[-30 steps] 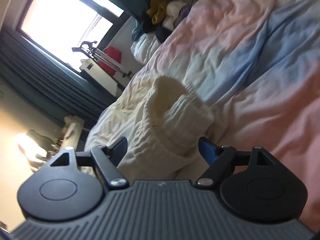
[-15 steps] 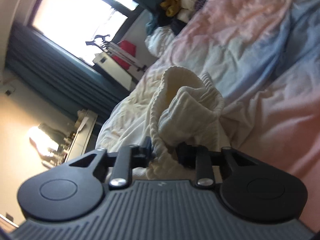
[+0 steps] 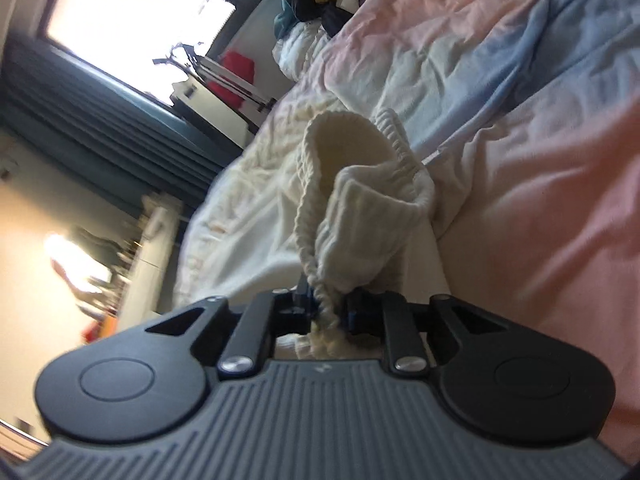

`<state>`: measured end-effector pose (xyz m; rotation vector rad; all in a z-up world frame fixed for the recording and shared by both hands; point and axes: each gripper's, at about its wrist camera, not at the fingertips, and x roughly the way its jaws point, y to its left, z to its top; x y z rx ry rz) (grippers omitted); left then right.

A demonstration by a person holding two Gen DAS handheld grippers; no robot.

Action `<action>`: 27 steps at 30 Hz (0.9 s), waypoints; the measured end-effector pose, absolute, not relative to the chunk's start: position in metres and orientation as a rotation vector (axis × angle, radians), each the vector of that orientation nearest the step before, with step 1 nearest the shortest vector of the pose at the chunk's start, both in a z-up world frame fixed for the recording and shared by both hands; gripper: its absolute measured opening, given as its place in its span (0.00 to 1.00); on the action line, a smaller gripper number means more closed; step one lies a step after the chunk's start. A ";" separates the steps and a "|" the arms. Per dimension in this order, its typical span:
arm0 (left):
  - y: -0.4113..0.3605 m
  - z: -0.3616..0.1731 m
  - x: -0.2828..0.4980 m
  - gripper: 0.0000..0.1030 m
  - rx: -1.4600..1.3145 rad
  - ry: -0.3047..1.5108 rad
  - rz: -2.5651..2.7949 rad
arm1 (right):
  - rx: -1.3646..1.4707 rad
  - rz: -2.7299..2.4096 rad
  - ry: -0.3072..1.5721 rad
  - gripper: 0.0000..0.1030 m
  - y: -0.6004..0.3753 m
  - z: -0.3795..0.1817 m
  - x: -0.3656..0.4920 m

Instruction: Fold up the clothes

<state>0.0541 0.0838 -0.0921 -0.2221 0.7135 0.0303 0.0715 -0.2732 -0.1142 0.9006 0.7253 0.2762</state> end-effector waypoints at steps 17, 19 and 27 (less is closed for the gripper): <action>0.133 -0.094 0.083 0.99 -0.639 0.692 -0.059 | 0.832 0.216 0.777 0.83 -0.281 -0.120 0.072; 0.133 -0.103 0.091 1.00 -0.660 0.723 -0.077 | 0.861 0.210 0.817 0.90 -0.281 -0.134 0.082; 0.150 -0.138 0.102 0.94 -0.852 0.783 -0.125 | 1.011 0.270 0.830 0.92 -0.276 -0.155 0.101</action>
